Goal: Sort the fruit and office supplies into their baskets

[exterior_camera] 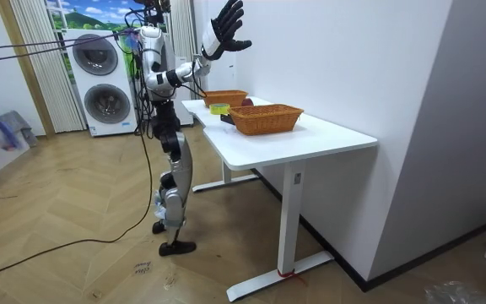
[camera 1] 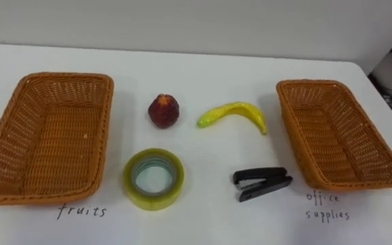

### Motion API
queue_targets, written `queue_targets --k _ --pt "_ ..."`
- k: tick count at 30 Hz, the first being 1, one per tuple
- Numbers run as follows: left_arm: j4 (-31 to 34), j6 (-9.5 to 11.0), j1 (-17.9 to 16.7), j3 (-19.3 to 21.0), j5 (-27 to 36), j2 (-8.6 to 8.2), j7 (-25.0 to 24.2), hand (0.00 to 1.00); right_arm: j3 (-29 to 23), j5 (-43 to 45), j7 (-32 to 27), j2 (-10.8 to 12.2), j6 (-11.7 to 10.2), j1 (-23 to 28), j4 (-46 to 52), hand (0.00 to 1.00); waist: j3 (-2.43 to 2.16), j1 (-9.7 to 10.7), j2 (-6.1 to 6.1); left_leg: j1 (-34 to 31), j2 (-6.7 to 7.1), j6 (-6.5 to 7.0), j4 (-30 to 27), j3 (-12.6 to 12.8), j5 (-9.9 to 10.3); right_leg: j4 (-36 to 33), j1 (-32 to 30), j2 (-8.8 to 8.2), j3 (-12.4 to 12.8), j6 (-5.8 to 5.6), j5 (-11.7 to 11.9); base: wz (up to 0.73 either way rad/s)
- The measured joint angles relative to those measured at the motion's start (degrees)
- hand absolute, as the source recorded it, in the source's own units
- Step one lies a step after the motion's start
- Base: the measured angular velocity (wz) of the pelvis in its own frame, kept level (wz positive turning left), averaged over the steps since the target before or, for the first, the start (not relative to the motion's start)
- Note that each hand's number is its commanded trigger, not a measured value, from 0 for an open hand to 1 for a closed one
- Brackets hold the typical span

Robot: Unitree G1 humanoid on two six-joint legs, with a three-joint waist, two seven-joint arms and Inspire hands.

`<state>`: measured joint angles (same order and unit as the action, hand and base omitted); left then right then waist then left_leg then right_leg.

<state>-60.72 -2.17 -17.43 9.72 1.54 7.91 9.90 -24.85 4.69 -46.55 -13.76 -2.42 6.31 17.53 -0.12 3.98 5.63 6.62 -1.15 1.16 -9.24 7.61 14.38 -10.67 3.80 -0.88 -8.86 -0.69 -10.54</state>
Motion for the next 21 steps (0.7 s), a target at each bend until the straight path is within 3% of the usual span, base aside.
queue_targets --k 6,10,14,18,21 --pt "-0.17 0.61 0.15 0.26 -1.73 -0.02 0.06 0.00 0.00 2.22 3.25 -0.12 -0.12 -1.26 4.07 0.00 -0.39 -0.44 -1.45 0.20 0.03 0.00 -0.05 0.02 -0.01 0.06 0.20 -0.05 -0.61 -0.01 0.00 0.00" --pt "-0.21 1.02 0.06 0.21 -4.36 -0.07 -0.29 0.00 0.00 3.04 6.13 -0.14 -0.61 -1.43 6.87 0.00 -0.18 -0.54 -1.83 0.32 -0.06 -0.06 -0.07 -0.23 -0.05 0.07 0.37 -0.03 -0.75 -0.01 0.00 0.00" --pt "0.05 1.02 0.07 0.05 -6.01 -0.31 -0.87 0.00 0.70 4.93 9.86 -0.46 -0.74 -2.06 9.08 0.00 0.02 -0.70 -1.36 -0.05 -0.17 -0.12 -0.33 -0.31 -0.09 0.03 0.32 -0.15 -1.25 0.01 0.01 0.04" --pt "0.12 0.89 0.22 0.09 -7.25 0.08 -1.99 0.00 3.48 4.86 16.22 -4.91 -0.38 -2.77 9.85 0.00 0.29 -1.02 -0.24 -0.14 -0.19 -0.11 -0.15 -0.43 -0.14 0.02 0.20 -0.15 -1.31 0.09 0.06 0.00" --pt "0.03 0.60 0.32 0.13 -7.24 0.87 -2.64 0.00 5.75 4.84 21.87 -5.17 0.90 -2.83 10.01 0.00 0.23 -1.33 0.83 -0.12 -0.25 -0.20 -0.06 -0.44 -0.19 0.02 0.15 0.05 -1.39 0.22 0.14 0.00"
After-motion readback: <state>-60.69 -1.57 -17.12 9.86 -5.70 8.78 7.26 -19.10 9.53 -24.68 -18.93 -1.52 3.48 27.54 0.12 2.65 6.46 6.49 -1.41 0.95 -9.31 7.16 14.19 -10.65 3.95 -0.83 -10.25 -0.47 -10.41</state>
